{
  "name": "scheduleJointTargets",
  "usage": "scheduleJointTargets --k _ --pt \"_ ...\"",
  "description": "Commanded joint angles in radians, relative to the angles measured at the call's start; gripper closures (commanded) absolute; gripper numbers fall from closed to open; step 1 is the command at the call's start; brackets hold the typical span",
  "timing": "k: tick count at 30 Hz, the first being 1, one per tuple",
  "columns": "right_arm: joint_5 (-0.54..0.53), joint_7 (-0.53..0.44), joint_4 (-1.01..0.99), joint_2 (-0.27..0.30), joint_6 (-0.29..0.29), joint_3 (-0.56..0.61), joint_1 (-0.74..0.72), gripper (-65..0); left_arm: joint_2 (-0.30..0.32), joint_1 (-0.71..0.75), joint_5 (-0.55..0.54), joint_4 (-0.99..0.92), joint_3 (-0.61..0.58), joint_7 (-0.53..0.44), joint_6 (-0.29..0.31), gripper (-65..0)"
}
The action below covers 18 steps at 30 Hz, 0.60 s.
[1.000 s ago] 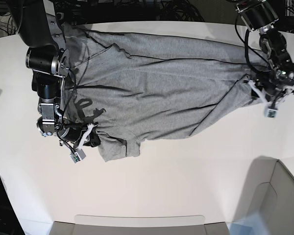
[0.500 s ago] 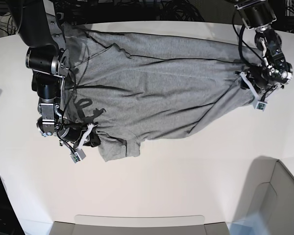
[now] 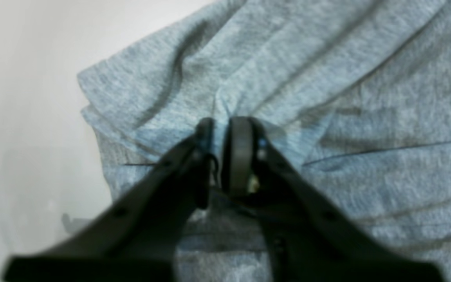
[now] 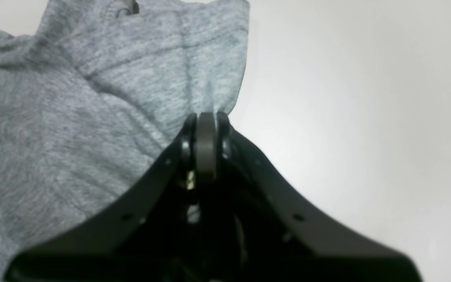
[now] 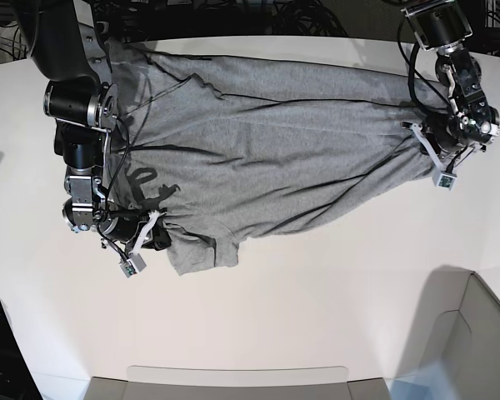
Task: Fold the T-shirt properly
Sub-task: 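Regrip the shirt side with the left gripper and hold it taut, then drag the shirt with both grippers, stretching it into a long strip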
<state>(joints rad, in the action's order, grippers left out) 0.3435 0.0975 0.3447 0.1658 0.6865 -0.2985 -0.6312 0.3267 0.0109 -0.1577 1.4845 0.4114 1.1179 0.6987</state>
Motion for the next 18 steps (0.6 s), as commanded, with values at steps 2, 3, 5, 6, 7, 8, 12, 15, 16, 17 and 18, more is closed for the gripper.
scheduleJointTargets --k 2,3,5,6,7,8,12,15,16,17,18 --pt "0.108 0.137 -0.012 0.008 0.012 0.006 0.017 0.0 0.015 -0.016 -0.003 0.018 0.007 -0.012 -0.001 0.0" --pt "0.108 0.137 -0.012 0.008 0.012 0.006 0.017 0.0 0.015 -0.016 -0.003 0.018 0.007 -0.012 -0.001 0.0" --pt "0.108 0.137 -0.012 0.008 0.012 0.006 0.017 0.0 0.015 -0.016 -0.003 0.020 0.007 -0.012 -0.001 0.0" --pt "0.108 0.137 -0.012 0.008 0.012 0.006 0.017 0.0 0.015 -0.016 -0.003 0.020 0.008 -0.012 -0.001 0.0" --pt "0.108 0.137 -0.012 0.008 0.012 0.006 0.017 0.0 0.015 -0.018 -0.003 0.031 0.008 -0.012 -0.001 0.0" --pt "0.108 0.137 -0.012 0.008 0.012 0.006 0.017 0.0 0.015 -0.018 -0.003 0.049 0.011 -0.012 -0.001 0.0" --pt "0.107 0.135 -0.011 0.008 0.012 0.003 0.015 0.0 0.007 -0.019 -0.003 0.124 0.076 -0.012 -0.001 0.0" --pt "0.107 0.135 -0.009 0.008 0.012 0.000 0.009 0.0 0.007 -0.070 0.000 0.126 0.099 -0.012 -0.001 0.0" --pt "0.107 0.135 0.004 0.008 0.012 0.000 0.009 0.0 0.009 -0.085 0.002 0.124 0.097 -0.012 -0.001 0.0" --pt "0.107 0.135 0.032 0.007 0.012 0.000 0.009 0.0 0.009 -0.096 0.002 0.124 0.094 -0.012 -0.001 0.0" --pt "0.107 0.135 0.061 0.004 0.012 0.000 0.014 0.0 0.009 -0.104 0.002 0.124 0.093 -0.012 -0.001 0.0"
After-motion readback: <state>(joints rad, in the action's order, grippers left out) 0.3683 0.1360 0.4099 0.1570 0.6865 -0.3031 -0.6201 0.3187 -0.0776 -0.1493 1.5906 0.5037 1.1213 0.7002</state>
